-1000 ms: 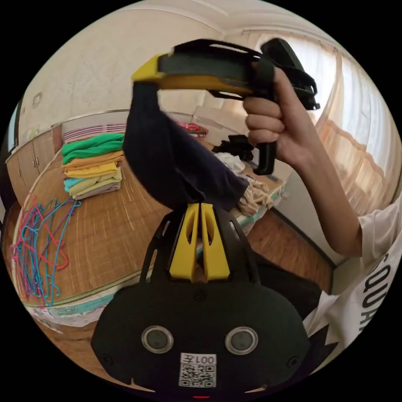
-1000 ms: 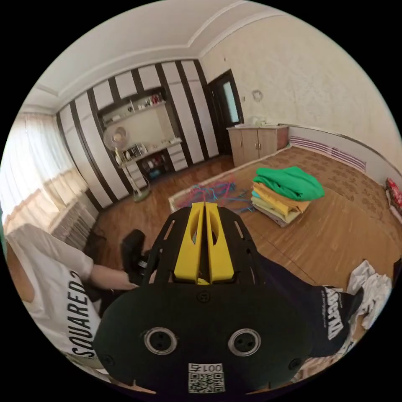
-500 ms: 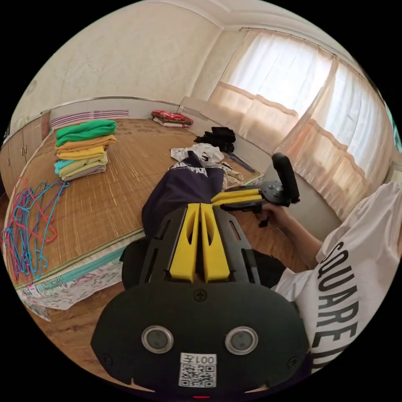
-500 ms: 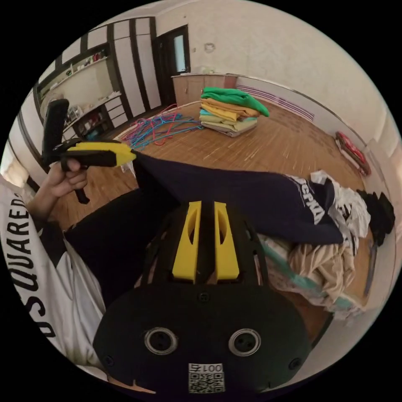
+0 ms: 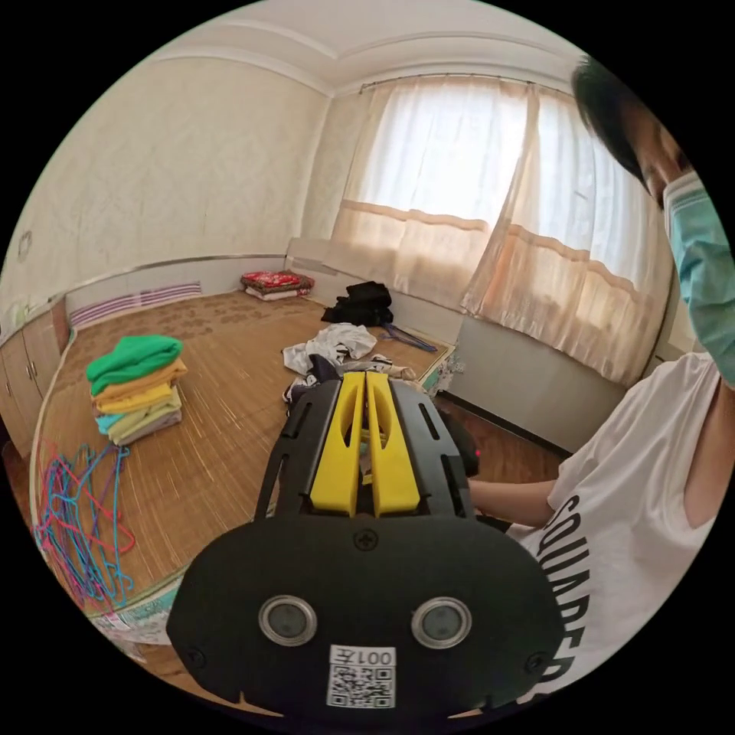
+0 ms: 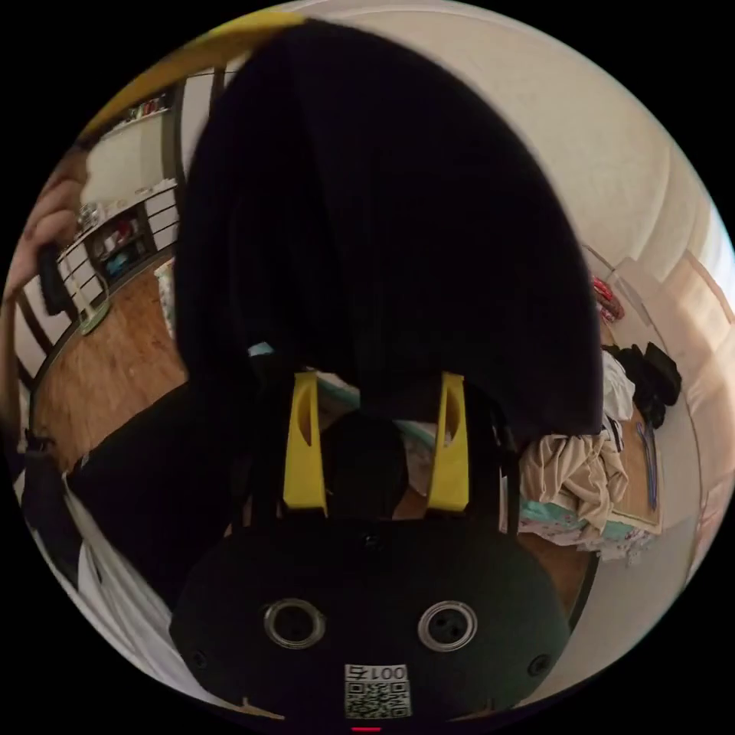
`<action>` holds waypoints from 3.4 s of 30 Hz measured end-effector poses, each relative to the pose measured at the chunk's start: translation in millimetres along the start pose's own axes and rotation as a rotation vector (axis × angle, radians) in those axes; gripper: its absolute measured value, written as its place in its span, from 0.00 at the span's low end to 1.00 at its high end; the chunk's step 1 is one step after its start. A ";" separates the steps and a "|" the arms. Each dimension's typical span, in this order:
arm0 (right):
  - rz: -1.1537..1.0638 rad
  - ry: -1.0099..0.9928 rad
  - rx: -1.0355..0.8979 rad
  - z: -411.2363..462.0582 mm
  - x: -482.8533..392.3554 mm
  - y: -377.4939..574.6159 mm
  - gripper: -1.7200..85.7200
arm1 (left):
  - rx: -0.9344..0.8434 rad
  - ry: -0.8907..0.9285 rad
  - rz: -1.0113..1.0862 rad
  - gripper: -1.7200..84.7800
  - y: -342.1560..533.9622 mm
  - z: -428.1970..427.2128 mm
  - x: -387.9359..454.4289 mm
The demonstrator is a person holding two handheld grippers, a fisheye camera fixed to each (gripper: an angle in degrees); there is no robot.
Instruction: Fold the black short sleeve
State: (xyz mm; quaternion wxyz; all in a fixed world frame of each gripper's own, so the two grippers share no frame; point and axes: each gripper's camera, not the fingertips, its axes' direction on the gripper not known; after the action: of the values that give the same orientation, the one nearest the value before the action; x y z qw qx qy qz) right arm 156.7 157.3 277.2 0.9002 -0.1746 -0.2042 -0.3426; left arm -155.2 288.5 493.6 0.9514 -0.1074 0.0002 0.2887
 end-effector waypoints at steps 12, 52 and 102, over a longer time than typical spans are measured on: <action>0.120 0.047 0.021 -50.3 7.1 25.9 0.06 | -0.154 -0.185 0.062 0.01 28.4 7.2 6.3; -0.286 -0.138 -0.240 -109.1 30.9 -45.9 0.04 | -0.092 -0.478 -0.047 0.01 21.5 20.6 43.2; -0.352 -0.542 -0.762 7.2 139.7 48.5 0.04 | -1.030 -0.098 0.040 0.01 -34.6 21.7 21.2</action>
State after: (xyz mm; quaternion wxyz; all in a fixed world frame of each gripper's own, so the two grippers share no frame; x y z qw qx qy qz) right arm 283.5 118.6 343.0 0.6156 -0.5366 -0.3177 -0.4818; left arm -119.9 276.5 520.5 0.7684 -0.5481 -0.1843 0.2743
